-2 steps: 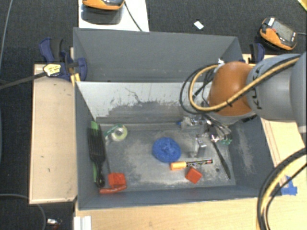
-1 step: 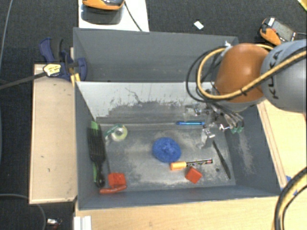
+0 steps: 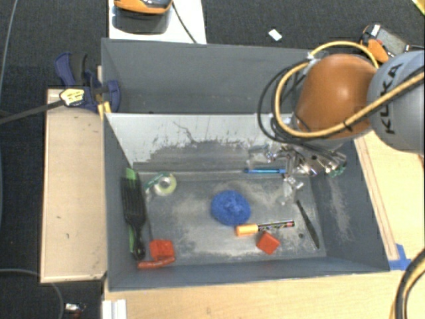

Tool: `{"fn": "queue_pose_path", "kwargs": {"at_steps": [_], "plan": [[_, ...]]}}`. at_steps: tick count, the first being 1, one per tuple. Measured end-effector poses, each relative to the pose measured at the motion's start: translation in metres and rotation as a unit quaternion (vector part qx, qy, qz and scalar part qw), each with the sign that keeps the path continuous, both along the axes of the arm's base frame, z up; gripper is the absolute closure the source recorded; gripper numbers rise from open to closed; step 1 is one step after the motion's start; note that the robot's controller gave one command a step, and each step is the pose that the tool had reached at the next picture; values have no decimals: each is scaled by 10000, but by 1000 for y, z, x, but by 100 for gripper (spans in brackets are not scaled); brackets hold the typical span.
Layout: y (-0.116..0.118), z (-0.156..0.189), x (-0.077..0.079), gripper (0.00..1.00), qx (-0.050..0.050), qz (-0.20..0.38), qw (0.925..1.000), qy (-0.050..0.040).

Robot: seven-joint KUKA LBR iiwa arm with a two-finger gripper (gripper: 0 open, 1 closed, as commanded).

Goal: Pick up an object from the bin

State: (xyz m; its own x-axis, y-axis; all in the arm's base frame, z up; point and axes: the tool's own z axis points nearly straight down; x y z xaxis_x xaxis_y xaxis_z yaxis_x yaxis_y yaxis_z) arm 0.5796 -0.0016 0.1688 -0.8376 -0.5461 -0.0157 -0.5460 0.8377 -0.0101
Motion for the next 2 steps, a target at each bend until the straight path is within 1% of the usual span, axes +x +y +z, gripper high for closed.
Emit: {"fn": "queue_pose_path", "kwargs": {"at_steps": [1, 2], "plan": [[9, -23, -2, 0, -9, 632, 9980, 12], [33, -47, 2, 0, 19, -957, 9954, 11]]}}
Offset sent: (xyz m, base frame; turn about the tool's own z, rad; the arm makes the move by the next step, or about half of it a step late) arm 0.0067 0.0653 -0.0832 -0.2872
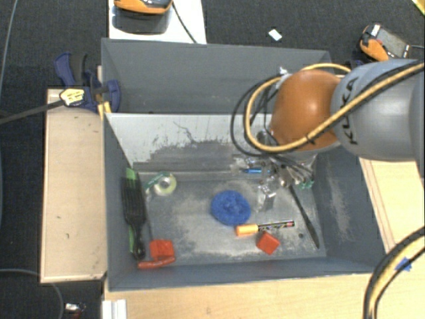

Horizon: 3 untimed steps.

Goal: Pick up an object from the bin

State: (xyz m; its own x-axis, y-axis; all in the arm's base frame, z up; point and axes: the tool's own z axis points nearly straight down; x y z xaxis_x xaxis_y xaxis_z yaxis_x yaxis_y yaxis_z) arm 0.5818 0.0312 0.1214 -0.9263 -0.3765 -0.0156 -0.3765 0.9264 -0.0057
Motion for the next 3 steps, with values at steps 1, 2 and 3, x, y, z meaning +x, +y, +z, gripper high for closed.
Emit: {"fn": "queue_pose_path", "kwargs": {"at_steps": [1, 2, 3], "plan": [[52, -44, 11, 0, -23, 1004, 9949, -18], [60, -48, 1, 100, 21, -895, 9960, -40], [60, -48, 1, 100, 20, -878, 9961, -41]]}}
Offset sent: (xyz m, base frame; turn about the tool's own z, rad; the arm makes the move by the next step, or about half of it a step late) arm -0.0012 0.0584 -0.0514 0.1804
